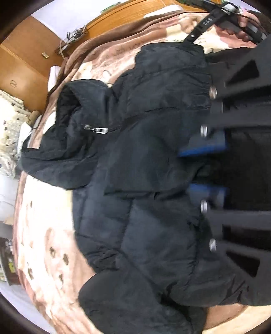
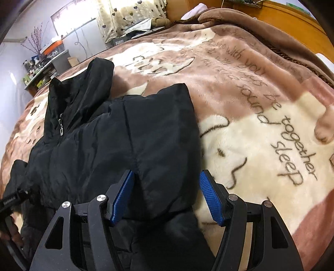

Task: Fold large clothes

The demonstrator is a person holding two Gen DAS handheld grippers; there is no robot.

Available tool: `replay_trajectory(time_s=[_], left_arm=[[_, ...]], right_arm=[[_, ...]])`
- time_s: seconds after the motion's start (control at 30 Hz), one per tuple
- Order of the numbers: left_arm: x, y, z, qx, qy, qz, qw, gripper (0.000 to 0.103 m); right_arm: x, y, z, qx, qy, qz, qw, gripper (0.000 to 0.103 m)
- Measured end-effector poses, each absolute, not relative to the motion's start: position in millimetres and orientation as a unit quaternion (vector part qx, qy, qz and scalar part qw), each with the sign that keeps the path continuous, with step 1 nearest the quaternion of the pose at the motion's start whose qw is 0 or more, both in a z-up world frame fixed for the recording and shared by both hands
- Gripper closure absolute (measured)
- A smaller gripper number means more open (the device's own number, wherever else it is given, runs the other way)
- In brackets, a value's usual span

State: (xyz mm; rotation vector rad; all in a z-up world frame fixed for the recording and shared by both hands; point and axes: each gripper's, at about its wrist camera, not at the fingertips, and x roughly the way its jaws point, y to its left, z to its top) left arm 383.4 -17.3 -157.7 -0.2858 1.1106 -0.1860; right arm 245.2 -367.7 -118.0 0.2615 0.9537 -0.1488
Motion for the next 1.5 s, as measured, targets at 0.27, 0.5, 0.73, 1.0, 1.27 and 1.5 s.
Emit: replay_trajectory(time_s=[0.27, 0.5, 0.73, 1.0, 1.27, 1.5], left_arm=[[378, 1, -141, -0.114, 0.492, -0.047, 0.862, 0.089], [373, 12, -150, -0.12, 0.492, -0.017, 0.862, 0.089], [375, 5, -163, -0.086, 0.504, -0.013, 0.859, 0.086], [373, -1, -171, -0.074, 0.512, -0.017, 0.856, 0.076], [361, 17, -161, -0.127, 0.503, -0.041, 0.854, 0.023], [333, 73, -146, -0.176, 0.489, -0.018, 0.854, 0.023]], right_arm=[[241, -353, -102, 0.102, 0.414, -0.055, 0.903, 0.038], [247, -349, -122, 0.119, 0.427, -0.04, 0.895, 0.038], [270, -358, -147, 0.103, 0.465, -0.073, 0.876, 0.038], [281, -362, -169, 0.096, 0.484, -0.081, 0.866, 0.036], [260, -352, -137, 0.103, 0.445, -0.103, 0.884, 0.034], [228, -310, -103, 0.091, 0.409, -0.065, 0.906, 0.034]])
